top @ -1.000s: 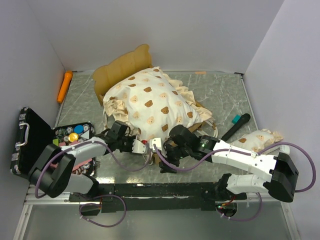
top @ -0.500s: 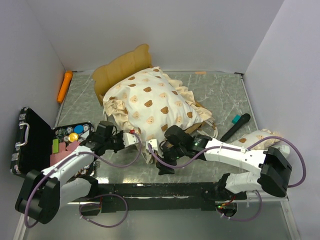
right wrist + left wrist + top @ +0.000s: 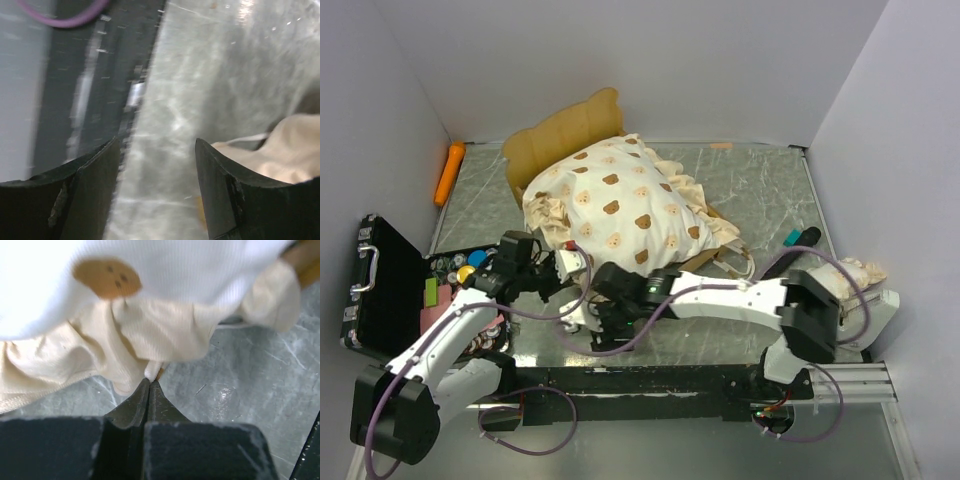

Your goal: Set up the pet bed

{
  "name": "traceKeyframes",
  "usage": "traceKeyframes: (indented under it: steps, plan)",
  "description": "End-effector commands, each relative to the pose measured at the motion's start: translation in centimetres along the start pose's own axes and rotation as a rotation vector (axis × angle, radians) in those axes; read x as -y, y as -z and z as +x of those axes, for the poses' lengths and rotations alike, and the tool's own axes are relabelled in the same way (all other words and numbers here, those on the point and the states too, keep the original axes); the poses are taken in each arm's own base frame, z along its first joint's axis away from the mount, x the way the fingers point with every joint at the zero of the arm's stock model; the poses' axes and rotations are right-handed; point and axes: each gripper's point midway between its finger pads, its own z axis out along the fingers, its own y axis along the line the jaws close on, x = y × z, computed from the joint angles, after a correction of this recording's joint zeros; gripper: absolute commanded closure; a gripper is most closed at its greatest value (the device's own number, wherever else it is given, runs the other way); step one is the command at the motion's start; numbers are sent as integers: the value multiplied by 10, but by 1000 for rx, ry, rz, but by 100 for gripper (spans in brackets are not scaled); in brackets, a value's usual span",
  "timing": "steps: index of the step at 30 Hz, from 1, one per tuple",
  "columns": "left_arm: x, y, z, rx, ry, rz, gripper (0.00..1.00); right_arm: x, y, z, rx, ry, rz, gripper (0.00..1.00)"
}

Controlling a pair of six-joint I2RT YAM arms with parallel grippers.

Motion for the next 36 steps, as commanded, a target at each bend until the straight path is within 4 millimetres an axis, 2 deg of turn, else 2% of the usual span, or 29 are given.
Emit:
traceKeyframes:
  steps: [1,7,11,14,17,20,25,27,29,30,33,36]
  plan:
    - [-6,10,-16,29,71,3,99,23,-13,25,-225,128,46,31]
    - [-17,4,-16,54,119,4,99,59,-27,47,-344,249,205,30]
    - [-21,-4,-17,66,148,44,99,77,-34,42,-397,340,311,28]
    - [-20,-7,-19,70,162,72,99,81,-38,55,-507,352,296,29]
    - [-23,-7,-21,79,160,63,99,78,-44,80,-610,338,261,30]
    - [-24,-6,-24,85,159,64,99,85,-41,106,-734,286,290,30]
    - [-24,-6,-21,78,158,61,99,89,-24,114,-790,199,338,31]
    - [-25,-6,-23,81,162,57,99,90,-14,126,-838,153,333,32]
    - [-26,-6,-24,82,164,57,99,92,-7,136,-880,116,341,38]
    - [-26,-6,-24,83,163,56,99,92,-3,140,-900,103,345,44]
    - [-25,-6,-25,87,162,64,99,94,2,142,-890,92,381,79]
    - [-23,-6,-27,92,163,79,99,94,2,130,-796,78,408,100]
